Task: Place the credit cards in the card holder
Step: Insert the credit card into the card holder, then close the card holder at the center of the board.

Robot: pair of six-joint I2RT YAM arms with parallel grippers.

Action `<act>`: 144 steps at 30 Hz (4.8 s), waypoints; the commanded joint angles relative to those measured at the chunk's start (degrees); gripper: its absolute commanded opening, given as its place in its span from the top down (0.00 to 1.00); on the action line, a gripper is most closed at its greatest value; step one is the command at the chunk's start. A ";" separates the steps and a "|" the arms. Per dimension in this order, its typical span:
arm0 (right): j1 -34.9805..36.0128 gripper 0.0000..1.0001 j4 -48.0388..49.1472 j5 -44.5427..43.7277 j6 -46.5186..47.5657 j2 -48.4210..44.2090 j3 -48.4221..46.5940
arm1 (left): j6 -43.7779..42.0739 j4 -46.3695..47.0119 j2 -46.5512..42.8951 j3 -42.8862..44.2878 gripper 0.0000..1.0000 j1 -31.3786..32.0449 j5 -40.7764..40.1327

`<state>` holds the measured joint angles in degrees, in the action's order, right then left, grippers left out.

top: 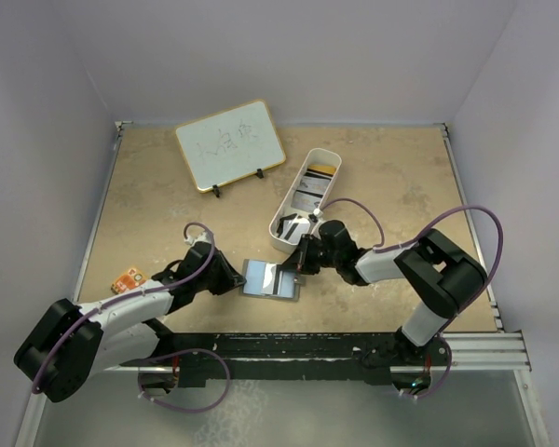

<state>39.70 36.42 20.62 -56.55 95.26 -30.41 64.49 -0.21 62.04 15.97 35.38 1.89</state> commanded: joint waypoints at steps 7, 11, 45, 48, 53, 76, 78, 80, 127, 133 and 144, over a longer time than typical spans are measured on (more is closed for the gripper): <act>0.91 1.00 -0.62 -3.66 0.55 -1.08 -1.27 | 0.18 -2.57 0.68 -2.07 0.85 -0.09 -1.33; 1.41 1.00 0.43 -3.68 -0.45 -0.18 -1.91 | 0.56 -2.34 -0.11 -2.13 0.85 -0.15 -0.85; 8.06 0.97 0.43 -10.44 -2.36 3.32 -7.10 | 4.73 7.24 -1.92 -4.53 0.86 -0.04 4.89; 8.06 0.80 -7.65 -10.07 1.75 -1.42 -8.32 | 4.09 4.77 -2.54 -3.37 0.84 -0.04 4.22; 8.04 0.49 -29.19 -11.98 13.83 -10.16 -14.56 | 1.56 -4.51 -5.72 0.96 0.67 -0.04 -0.68; 10.43 0.37 -42.89 -25.35 12.70 -12.98 -13.08 | -4.75 -11.59 -2.81 8.00 0.40 -0.32 -8.04; 10.83 0.38 -43.01 -25.33 12.90 -11.13 -13.48 | -4.41 -10.75 -2.18 7.50 0.40 -0.31 -7.45; 11.53 0.40 -43.33 -25.94 13.08 -9.20 -13.97 | -3.66 -9.35 -1.77 6.63 0.40 -0.37 -6.58; 11.55 1.00 34.08 2.67 -9.86 2.44 4.19 | -5.20 -30.52 -5.42 20.16 1.00 -0.23 -8.68; 10.73 0.94 38.22 4.16 -10.12 6.98 4.30 | 0.15 -16.52 -5.19 13.30 0.73 -0.22 1.37; 6.57 0.78 48.37 7.70 -12.42 11.96 8.48 | 1.13 -8.44 0.94 7.07 0.75 -0.17 1.98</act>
<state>47.51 77.32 25.19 -67.26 106.96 -23.14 65.45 -11.62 60.25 25.08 35.05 4.25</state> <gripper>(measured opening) 0.190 0.277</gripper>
